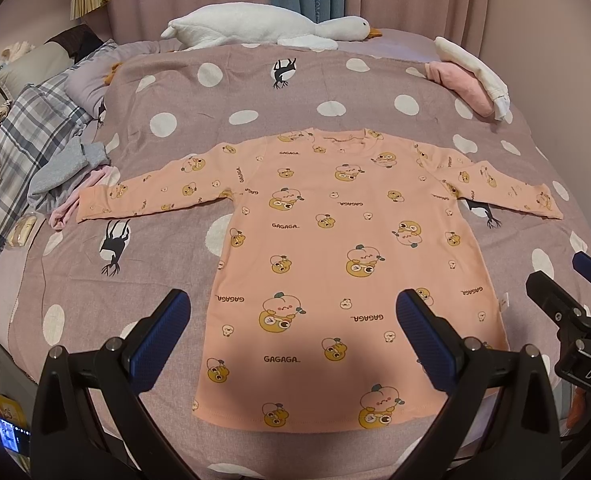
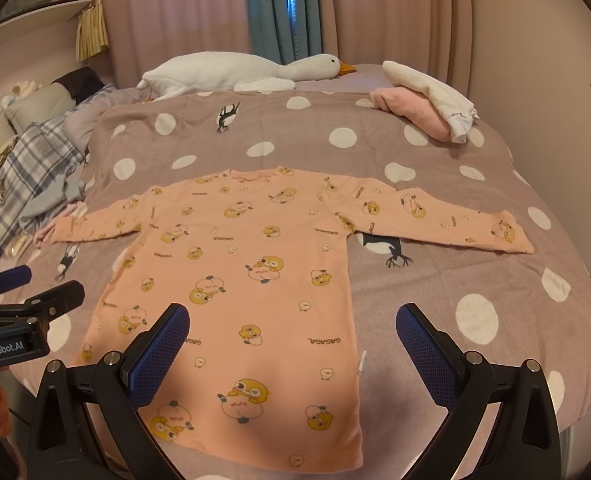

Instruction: Fold small clothes

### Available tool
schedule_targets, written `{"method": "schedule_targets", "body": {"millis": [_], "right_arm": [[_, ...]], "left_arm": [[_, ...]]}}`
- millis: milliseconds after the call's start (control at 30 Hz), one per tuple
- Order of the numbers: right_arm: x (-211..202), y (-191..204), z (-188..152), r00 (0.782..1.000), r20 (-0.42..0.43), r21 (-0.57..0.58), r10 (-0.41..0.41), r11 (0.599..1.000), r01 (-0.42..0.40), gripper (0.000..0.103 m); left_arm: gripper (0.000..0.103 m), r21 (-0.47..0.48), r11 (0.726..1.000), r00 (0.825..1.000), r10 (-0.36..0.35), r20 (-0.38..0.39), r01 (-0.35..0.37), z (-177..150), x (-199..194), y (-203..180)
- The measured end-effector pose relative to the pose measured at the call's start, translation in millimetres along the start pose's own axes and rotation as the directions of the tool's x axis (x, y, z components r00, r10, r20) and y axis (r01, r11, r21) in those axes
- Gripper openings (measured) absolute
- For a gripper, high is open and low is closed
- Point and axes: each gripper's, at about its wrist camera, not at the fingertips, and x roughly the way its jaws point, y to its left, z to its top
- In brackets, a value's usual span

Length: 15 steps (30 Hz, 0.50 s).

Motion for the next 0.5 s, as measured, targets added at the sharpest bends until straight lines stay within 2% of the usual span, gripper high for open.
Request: {"method": "schedule_targets", "body": {"millis": [500], "right_arm": [[-0.6, 0.0, -0.4, 1.000, -0.001, 0.001, -0.002, 1.000, 0.002, 0.102]], "left_arm": [[0.103, 0.004, 1.000, 1.000, -0.006, -0.001, 0.006, 0.7, 0.8, -2.8]]}}
